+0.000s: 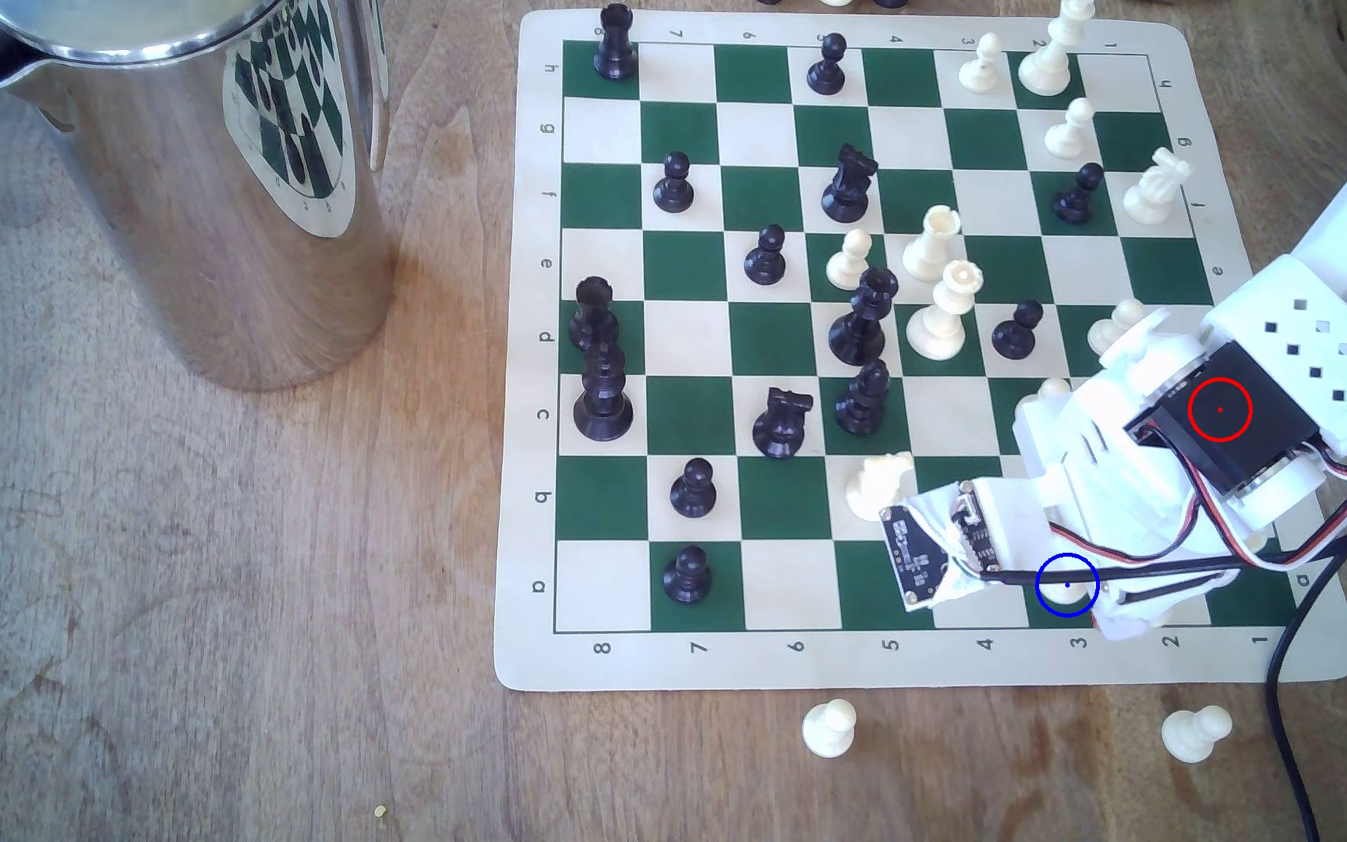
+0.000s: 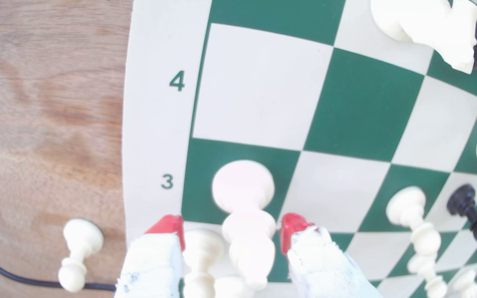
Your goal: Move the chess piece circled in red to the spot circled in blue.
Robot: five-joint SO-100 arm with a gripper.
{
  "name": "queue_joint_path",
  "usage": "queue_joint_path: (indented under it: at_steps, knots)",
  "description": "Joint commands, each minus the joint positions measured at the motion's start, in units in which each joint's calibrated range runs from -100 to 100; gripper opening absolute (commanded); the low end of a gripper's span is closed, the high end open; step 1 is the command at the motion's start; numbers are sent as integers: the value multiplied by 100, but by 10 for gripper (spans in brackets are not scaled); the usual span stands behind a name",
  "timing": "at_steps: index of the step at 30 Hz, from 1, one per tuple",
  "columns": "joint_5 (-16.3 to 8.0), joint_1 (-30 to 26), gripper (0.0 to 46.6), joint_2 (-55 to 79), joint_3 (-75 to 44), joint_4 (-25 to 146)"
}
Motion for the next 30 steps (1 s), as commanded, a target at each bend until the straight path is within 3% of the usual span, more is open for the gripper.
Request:
queue_joint_path:
  at_steps: [1,30]
  knots:
    - [39,27,194,-161,-227,108]
    - [24,332,187,-2071,-291,1254]
